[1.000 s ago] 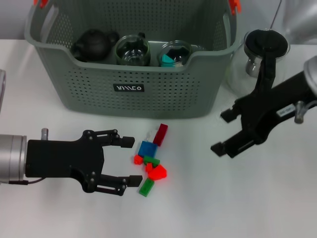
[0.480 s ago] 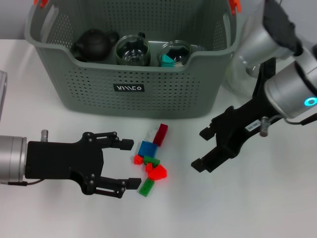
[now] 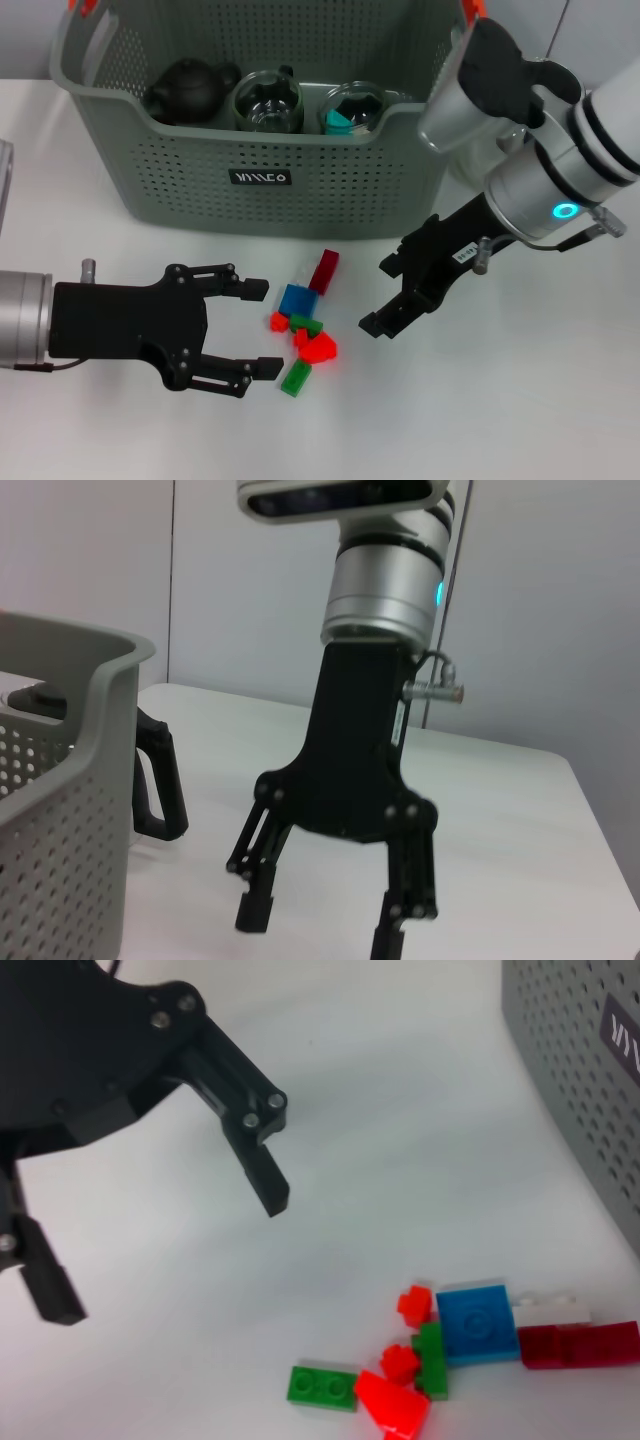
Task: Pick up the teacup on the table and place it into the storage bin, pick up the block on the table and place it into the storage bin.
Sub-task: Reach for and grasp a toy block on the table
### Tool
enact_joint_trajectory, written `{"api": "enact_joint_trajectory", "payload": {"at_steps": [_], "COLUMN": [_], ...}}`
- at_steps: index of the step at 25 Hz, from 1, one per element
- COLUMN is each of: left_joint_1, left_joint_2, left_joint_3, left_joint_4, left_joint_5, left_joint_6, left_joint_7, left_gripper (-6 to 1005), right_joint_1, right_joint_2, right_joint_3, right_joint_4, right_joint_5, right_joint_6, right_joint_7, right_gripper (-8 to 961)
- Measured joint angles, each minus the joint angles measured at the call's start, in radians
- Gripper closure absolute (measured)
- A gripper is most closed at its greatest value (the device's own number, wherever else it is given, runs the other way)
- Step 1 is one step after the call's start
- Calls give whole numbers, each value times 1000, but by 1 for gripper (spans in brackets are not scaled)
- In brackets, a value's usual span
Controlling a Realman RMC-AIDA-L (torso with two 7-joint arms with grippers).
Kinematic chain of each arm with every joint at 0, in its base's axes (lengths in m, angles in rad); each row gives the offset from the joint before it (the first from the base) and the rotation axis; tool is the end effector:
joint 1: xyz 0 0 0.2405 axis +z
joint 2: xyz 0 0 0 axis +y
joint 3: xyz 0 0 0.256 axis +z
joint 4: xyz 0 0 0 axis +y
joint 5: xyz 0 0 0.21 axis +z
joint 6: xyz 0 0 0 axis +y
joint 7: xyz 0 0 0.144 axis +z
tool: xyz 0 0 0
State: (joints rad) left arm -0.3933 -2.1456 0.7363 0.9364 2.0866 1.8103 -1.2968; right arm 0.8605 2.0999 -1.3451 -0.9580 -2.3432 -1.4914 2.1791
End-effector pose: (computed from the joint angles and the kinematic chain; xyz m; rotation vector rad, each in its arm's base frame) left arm -0.2583 0.2780 0.0085 -2.9274 -0.3342 -0.6281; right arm 0.1293 0.3703 -0.0570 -3.0351 0.5540 -0.3367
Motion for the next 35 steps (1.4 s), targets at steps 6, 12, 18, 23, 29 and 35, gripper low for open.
{"api": "enact_joint_trajectory", "payload": {"at_steps": [6, 12, 18, 23, 29, 35], "left_joint_1": [-2, -3, -1, 1, 4, 3], "left_joint_2": [0, 0, 0, 2, 3, 6], "left_joint_3": [4, 0, -1, -2, -2, -15], "left_joint_4": [-2, -5, -5, -1, 1, 3], "left_joint_5": [0, 0, 0, 9, 11, 22], "left_joint_6": [-3, -5, -5, 4, 13, 32], "left_joint_7": [1, 1, 0, -4, -5, -5], "left_gripper": [125, 125, 125, 125, 125, 125], "right_joint_1": [49, 73, 78, 80, 80, 85], "right_joint_2": [3, 7, 8, 9, 11, 11], "right_joint_3": [-61, -133, -201, -240, -300, -376], "right_joint_4": [97, 147, 169, 190, 213, 245], "right_joint_5": [2, 44, 93, 133, 191, 251], "right_joint_6": [98, 202, 275, 319, 400, 481], "right_joint_7": [-2, -2, 1, 1, 2, 3], "right_gripper": [25, 25, 25, 25, 25, 26]}}
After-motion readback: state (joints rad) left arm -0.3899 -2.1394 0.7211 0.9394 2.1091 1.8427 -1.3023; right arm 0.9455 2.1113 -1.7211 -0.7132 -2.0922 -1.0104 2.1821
